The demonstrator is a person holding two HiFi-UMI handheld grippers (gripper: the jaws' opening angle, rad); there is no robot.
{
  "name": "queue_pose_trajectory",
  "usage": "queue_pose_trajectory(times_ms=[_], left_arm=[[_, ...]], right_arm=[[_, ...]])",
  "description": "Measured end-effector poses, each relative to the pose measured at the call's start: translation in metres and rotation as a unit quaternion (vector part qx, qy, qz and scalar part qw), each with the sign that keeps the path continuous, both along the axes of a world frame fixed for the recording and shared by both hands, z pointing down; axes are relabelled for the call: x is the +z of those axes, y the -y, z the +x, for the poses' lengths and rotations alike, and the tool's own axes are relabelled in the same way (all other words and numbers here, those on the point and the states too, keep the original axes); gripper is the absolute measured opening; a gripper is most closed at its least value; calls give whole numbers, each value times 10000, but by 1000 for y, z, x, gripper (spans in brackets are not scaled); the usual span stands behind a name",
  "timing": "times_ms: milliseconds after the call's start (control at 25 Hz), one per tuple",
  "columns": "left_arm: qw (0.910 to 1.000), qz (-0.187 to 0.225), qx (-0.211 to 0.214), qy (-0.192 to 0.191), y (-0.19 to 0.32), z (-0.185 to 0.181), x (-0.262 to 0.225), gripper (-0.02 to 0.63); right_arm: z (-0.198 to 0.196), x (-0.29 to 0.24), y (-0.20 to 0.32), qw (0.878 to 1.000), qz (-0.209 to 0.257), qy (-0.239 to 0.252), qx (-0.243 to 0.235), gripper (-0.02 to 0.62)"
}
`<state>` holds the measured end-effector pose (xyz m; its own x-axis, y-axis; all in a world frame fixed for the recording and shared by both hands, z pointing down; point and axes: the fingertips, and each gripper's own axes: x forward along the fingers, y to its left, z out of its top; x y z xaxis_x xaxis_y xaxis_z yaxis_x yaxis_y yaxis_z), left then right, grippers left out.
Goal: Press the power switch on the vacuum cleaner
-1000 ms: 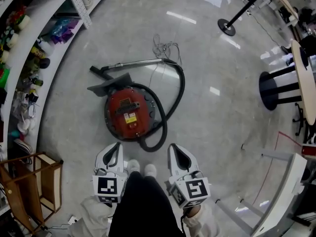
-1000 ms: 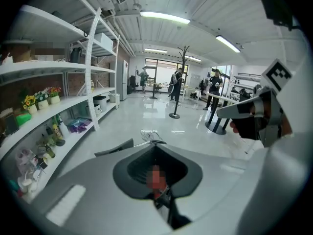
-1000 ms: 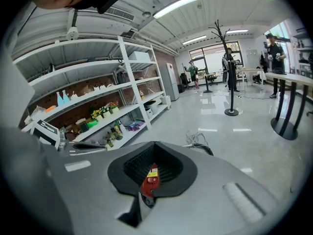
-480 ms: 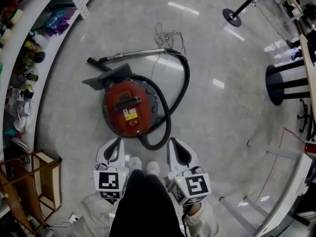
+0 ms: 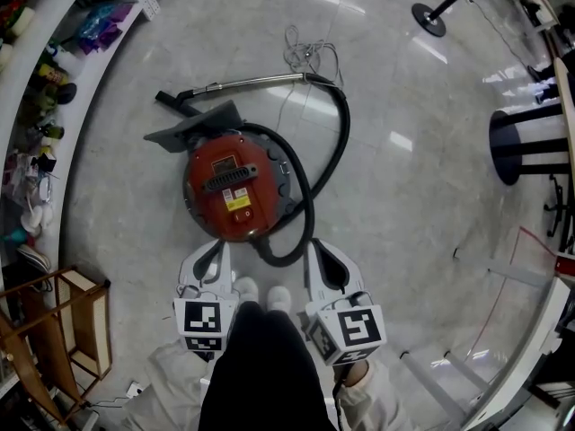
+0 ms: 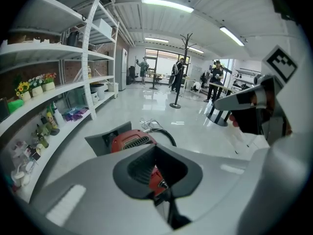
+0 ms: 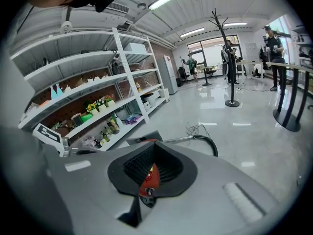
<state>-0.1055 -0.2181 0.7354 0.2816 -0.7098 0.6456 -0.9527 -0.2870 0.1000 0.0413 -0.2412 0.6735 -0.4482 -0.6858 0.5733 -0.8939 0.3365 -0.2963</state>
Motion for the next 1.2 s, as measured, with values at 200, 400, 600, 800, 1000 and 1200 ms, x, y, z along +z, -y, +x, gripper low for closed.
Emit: queue_pose_trajectory(times_ms=[200, 400, 600, 800, 1000, 1200], left_arm=[[9999, -130, 81, 79, 4, 1, 19, 0], [9997, -154, 125, 104, 12, 5, 29, 0], [9991, -318, 237, 122, 13, 10, 47, 0], [9981, -495, 303, 217, 12, 12, 67, 0], [9969, -650, 346, 282, 13, 13, 85, 0], [9954, -780, 390, 387, 17, 12, 102, 0]], right_arm=[[4, 5, -4, 9999, -70, -62, -37, 0], [8, 10, -4, 9999, -136, -97, 8, 0], [12, 12, -1, 9998, -146, -79, 100, 0], [12, 13, 0, 9997, -186, -50, 144, 0], [20, 21, -1, 9991, -315, -55, 290, 0], [22, 24, 0, 9989, -351, -90, 291, 0]])
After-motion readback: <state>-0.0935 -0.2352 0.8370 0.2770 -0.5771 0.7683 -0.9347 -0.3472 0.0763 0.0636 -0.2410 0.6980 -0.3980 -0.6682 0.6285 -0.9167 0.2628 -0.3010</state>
